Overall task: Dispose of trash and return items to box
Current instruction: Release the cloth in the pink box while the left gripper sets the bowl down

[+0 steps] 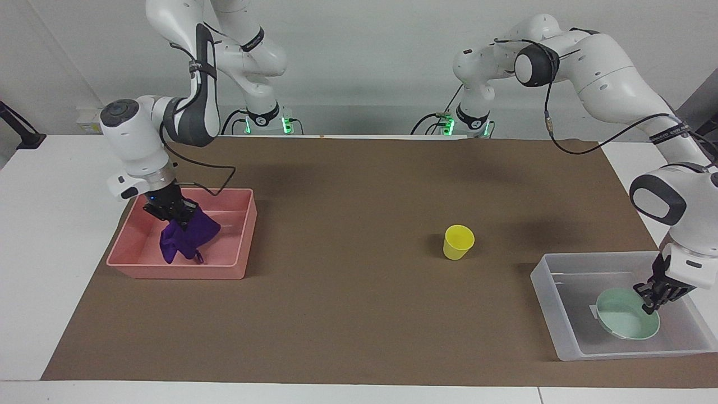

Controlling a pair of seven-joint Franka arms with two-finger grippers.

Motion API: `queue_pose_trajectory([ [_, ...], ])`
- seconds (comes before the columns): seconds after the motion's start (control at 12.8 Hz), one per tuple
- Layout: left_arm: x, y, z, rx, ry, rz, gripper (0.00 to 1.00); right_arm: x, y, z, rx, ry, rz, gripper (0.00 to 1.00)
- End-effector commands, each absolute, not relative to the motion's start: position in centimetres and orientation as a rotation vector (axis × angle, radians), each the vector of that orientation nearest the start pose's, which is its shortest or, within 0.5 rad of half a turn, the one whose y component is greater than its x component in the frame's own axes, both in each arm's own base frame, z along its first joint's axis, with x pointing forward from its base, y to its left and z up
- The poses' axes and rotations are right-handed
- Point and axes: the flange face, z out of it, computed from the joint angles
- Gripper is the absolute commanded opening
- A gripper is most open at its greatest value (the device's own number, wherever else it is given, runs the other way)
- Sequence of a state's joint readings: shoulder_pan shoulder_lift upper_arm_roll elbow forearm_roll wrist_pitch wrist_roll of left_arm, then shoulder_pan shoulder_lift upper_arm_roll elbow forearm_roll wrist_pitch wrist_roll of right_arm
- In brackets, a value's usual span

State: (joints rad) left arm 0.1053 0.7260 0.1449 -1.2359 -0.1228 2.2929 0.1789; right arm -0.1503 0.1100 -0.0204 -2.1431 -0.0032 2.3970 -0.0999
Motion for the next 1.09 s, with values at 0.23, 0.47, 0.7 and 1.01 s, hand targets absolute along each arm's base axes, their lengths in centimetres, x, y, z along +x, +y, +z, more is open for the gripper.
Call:
queue_pose_trajectory([
  [0.23,74.6,16.5,33.8,-3.037,-0.032,-0.480,0.01,56.2,-8.8,35.6,-3.143,0.145,-0.258,1.00],
  [0.47,74.8,15.7,34.1,-3.034,0.019,-0.478,0.74,57.3,-6.7,40.1,-3.139,0.101,-0.273,1.00],
  [0.7,74.8,14.3,37.3,-3.027,0.055,-0.527,1.00,57.5,-2.6,44.6,-3.139,0.174,-0.215,1.00],
  [1.01,71.9,9.3,42.6,-3.034,0.221,-0.562,1.00,56.0,3.1,49.3,-3.152,0.176,-0.187,1.00],
])
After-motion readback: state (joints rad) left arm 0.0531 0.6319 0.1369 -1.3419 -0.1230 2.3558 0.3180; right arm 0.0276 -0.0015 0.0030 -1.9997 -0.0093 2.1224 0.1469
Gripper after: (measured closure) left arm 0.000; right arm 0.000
